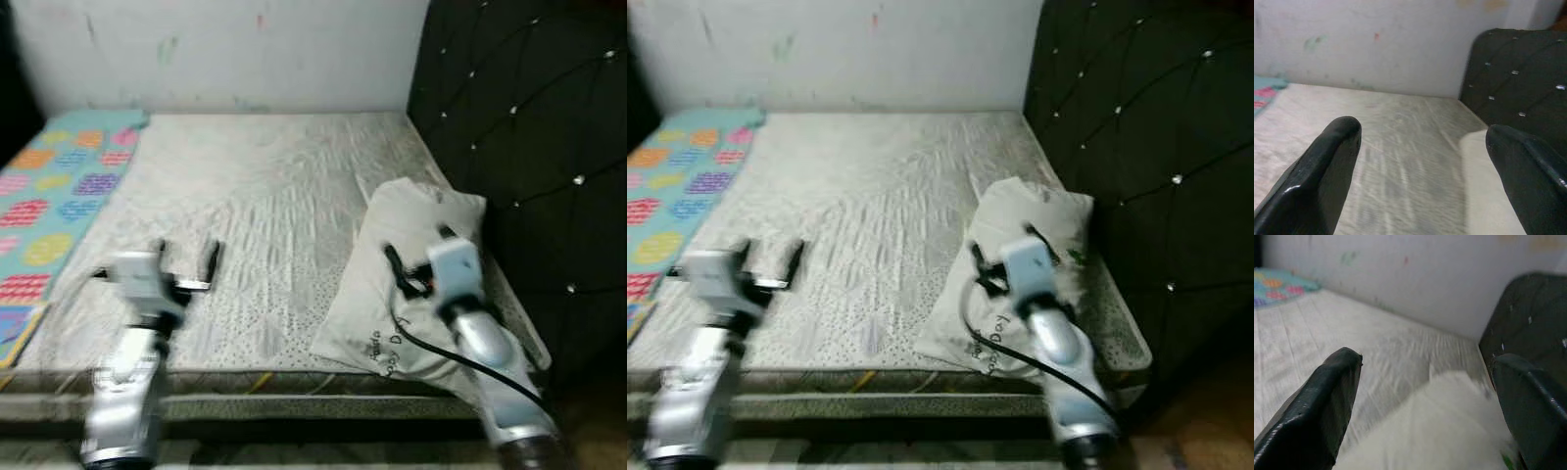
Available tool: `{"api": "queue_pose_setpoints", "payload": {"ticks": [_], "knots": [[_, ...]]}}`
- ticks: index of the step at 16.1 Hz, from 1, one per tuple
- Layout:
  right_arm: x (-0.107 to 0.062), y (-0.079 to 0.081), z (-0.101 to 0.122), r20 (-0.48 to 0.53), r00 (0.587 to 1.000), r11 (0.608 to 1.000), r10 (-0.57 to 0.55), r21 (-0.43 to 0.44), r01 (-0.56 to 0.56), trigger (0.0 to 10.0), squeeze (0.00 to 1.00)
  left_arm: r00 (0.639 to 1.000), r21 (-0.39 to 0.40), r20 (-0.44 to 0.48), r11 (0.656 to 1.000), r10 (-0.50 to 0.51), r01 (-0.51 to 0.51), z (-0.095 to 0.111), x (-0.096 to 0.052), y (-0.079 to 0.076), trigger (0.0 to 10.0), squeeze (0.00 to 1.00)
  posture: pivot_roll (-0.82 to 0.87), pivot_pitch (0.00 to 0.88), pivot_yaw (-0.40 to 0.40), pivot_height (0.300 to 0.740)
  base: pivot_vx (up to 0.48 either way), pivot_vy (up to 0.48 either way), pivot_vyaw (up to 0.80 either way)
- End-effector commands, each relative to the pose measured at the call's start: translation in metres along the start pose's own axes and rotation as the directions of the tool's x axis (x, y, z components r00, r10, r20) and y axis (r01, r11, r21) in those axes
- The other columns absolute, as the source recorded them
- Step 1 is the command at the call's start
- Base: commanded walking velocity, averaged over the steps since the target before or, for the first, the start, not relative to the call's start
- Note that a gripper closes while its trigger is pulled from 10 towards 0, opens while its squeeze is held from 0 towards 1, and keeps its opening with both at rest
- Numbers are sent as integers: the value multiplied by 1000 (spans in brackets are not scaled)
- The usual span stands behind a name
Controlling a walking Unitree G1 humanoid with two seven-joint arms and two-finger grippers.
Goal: Clean up the room
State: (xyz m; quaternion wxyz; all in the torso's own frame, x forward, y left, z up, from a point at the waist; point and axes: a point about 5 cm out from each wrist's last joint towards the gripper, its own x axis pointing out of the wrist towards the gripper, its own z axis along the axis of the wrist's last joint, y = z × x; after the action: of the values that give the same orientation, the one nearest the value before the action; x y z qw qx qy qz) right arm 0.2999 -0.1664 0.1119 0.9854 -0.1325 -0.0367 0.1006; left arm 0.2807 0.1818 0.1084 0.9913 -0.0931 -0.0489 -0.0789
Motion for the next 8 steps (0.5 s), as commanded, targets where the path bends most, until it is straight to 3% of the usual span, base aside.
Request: {"api": "queue_pose_setpoints", "payload": {"ticks": [1, 2, 4, 8], "knots": [[4, 4, 2, 16, 1000, 1000, 5, 20, -5, 10000, 0, 1000, 19, 5, 999, 27, -27, 2, 0, 8, 10000, 0, -59, 0, 8, 740, 0, 0, 0], [5, 4, -8, -17, 1000, 998, -6, 56, 7, 10000, 0, 999, 10, 14, 999, 33, -33, 2, 6, 7, 10000, 0, -30, 0, -3, 740, 0, 0, 0], [13, 11, -6, 0, 1000, 998, 24, 62, -24, 10000, 0, 999, 13, 24, 999, 37, -37, 3, 9, 9, 10000, 0, -25, 0, -5, 740, 0, 0, 0], [18, 18, 2, 53, 997, 995, 56, 78, -60, 10000, 0, 998, 23, 22, 998, 60, -61, -2, -3, 14, 10000, 0, -9, 0, -17, 740, 0, 0, 0]]}}
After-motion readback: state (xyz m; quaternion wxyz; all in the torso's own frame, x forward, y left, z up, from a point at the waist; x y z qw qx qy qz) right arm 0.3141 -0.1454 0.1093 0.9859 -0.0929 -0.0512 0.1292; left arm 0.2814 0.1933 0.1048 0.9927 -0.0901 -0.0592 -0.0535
